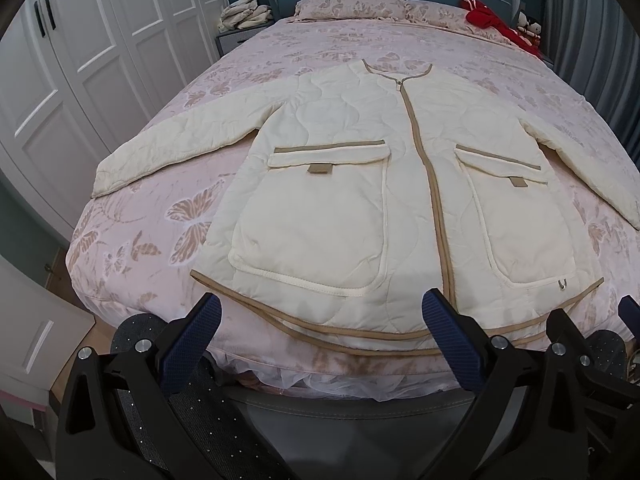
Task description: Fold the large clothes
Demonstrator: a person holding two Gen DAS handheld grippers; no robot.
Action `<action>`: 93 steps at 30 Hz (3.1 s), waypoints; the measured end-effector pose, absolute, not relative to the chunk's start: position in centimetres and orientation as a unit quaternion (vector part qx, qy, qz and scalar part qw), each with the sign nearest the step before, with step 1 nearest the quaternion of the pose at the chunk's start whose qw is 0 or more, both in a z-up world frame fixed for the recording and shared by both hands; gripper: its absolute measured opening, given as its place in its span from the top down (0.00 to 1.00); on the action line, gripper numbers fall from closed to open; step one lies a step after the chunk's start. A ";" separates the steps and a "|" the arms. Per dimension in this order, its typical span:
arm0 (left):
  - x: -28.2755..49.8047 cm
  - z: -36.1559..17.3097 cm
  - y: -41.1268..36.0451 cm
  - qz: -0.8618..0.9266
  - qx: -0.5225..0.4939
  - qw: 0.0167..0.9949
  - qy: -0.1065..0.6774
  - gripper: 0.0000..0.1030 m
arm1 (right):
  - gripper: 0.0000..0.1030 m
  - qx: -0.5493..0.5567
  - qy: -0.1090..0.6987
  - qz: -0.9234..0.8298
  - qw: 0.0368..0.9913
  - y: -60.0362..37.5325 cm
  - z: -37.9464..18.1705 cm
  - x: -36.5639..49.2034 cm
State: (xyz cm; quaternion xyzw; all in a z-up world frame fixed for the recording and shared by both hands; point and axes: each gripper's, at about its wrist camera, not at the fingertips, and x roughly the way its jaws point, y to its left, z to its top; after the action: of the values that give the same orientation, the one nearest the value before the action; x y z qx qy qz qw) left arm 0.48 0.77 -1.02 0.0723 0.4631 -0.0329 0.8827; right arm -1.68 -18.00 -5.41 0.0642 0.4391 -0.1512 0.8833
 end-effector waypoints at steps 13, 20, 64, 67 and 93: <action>0.5 -1.0 0.8 -0.032 0.073 0.881 0.465 0.05 | 0.05 0.064 0.439 -0.151 0.883 -18.1 -5.4 -1.7; 0.5 -1.1 0.8 -0.032 0.073 0.881 0.467 0.05 | 0.05 0.064 0.440 -0.151 0.883 -18.1 -5.4 -1.7; 7.8 -1.0 -3.0 -0.028 0.051 0.874 0.482 0.05 | 0.07 0.228 0.390 -0.304 0.839 -48.9 -8.4 4.1; 8.7 -1.3 -3.4 -0.028 0.046 0.876 0.479 0.05 | 0.08 0.265 0.372 -0.371 0.809 -56.5 -9.7 3.0; 15.1 -1.8 1.9 -0.003 -0.034 0.886 0.462 0.05 | 0.89 0.230 0.248 -0.070 0.938 -43.9 5.6 19.8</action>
State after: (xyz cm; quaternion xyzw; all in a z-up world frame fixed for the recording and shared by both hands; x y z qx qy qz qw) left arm 15.11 1.89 -1.78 -0.0338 0.4625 -0.0029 0.8860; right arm 19.77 -43.87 5.57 0.2297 0.2481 -0.0699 0.9385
